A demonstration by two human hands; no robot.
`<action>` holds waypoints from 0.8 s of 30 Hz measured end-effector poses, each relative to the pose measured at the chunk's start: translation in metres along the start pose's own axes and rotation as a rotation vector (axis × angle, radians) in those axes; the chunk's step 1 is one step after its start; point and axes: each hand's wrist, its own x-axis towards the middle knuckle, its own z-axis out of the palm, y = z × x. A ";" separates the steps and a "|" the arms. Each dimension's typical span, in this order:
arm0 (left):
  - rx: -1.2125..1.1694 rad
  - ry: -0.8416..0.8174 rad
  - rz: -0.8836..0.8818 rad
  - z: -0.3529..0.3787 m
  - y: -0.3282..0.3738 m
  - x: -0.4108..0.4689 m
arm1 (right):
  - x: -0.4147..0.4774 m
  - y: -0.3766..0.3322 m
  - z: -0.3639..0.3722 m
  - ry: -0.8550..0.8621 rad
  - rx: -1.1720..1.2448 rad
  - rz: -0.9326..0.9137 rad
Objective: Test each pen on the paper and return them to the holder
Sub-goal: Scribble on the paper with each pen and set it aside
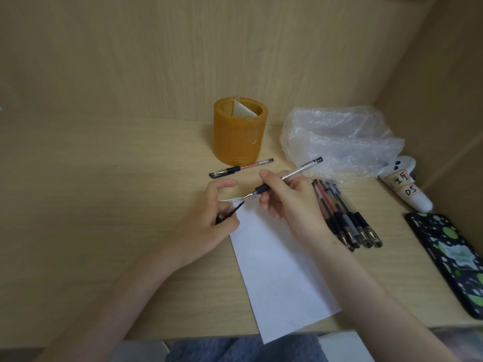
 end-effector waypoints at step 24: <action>0.056 0.157 0.024 0.006 0.006 -0.006 | -0.013 0.007 -0.005 -0.149 -0.167 -0.050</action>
